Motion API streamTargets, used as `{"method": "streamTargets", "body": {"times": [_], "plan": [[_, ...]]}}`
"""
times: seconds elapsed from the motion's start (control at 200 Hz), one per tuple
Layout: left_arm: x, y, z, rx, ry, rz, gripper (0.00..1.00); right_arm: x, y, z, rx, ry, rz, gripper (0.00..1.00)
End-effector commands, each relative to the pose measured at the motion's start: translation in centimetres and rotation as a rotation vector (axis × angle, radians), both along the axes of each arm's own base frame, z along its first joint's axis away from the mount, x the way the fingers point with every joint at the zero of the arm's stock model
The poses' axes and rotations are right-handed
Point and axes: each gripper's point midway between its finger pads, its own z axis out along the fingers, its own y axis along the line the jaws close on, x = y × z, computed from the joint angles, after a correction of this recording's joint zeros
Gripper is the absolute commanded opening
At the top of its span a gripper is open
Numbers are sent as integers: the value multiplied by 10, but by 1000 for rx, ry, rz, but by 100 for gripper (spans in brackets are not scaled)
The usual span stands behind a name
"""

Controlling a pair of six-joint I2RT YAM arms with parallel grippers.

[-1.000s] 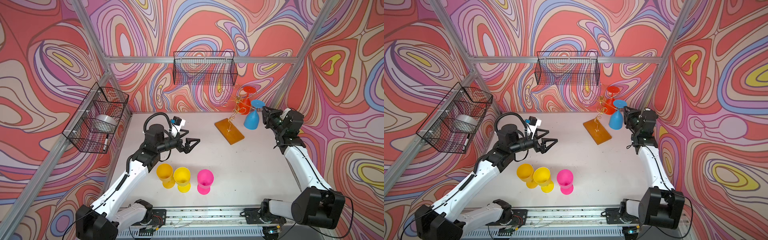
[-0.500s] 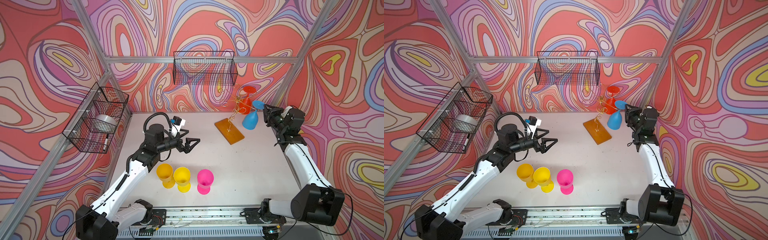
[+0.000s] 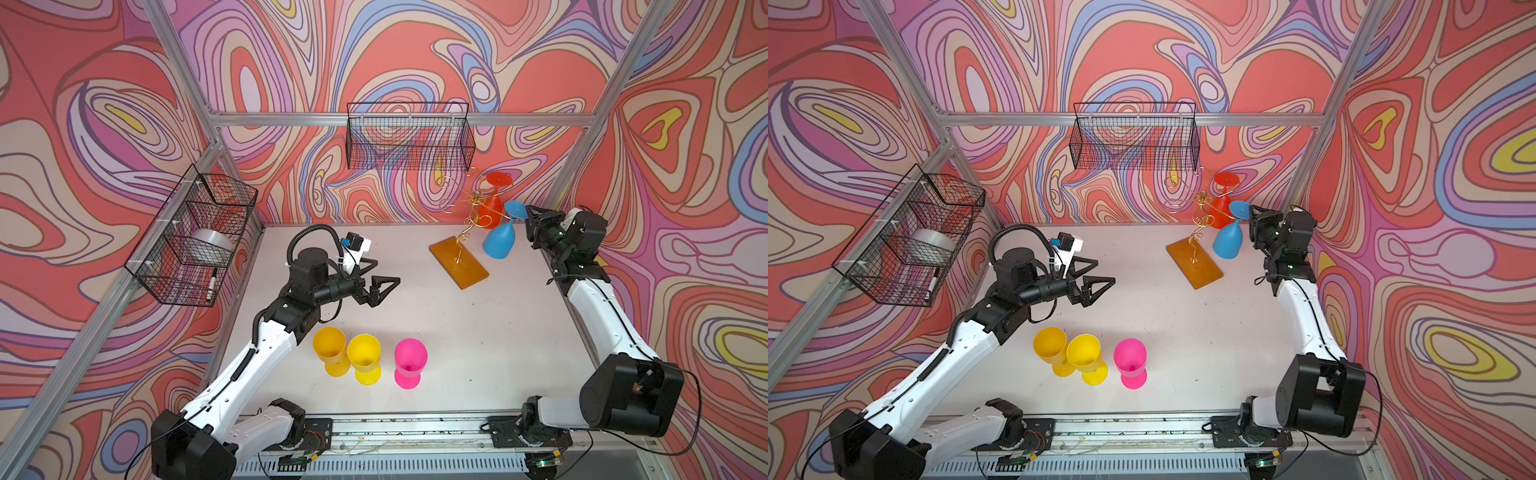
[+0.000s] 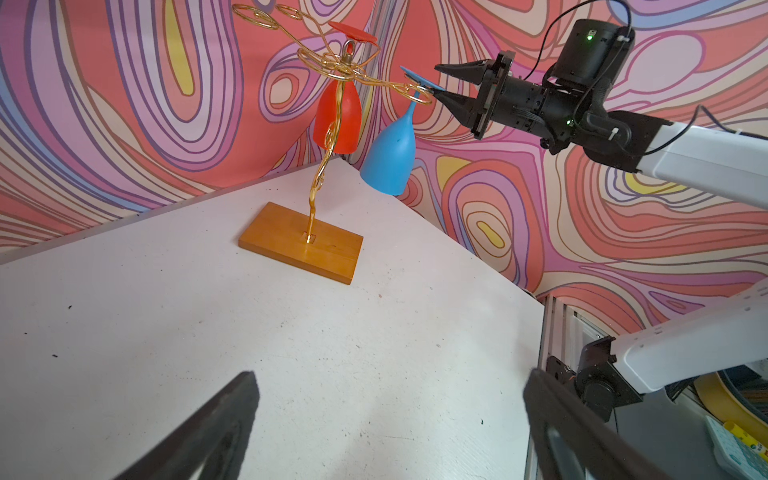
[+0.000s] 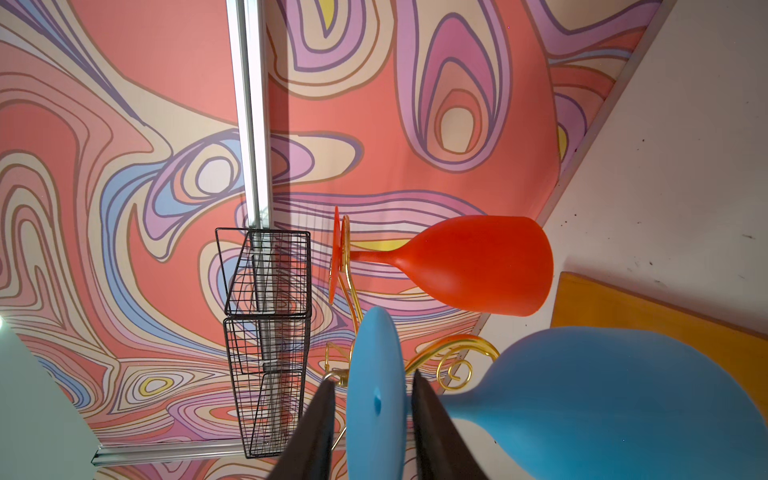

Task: Take the wine glass off the wine glass rack
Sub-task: 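Close the right gripper on the blue glass foot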

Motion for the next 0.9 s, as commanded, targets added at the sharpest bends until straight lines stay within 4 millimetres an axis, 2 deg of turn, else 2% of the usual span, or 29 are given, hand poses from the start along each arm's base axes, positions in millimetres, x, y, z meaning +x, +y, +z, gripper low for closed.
{"method": "streamTargets", "body": {"times": [0.0, 0.406, 0.676, 0.897], "plan": [[-5, -2, 13, 1, -36, -21, 100, 6, -3, 14, -13, -38, 2, 31], [-5, -2, 13, 3, -37, -20, 100, 16, -3, 10, 17, -45, 6, 13], [-5, -1, 12, 4, -37, -18, 100, 15, -5, 12, 27, -61, -3, 1], [-5, -2, 13, 3, -39, -19, 100, 11, -5, 18, 27, -76, -11, 0]]}}
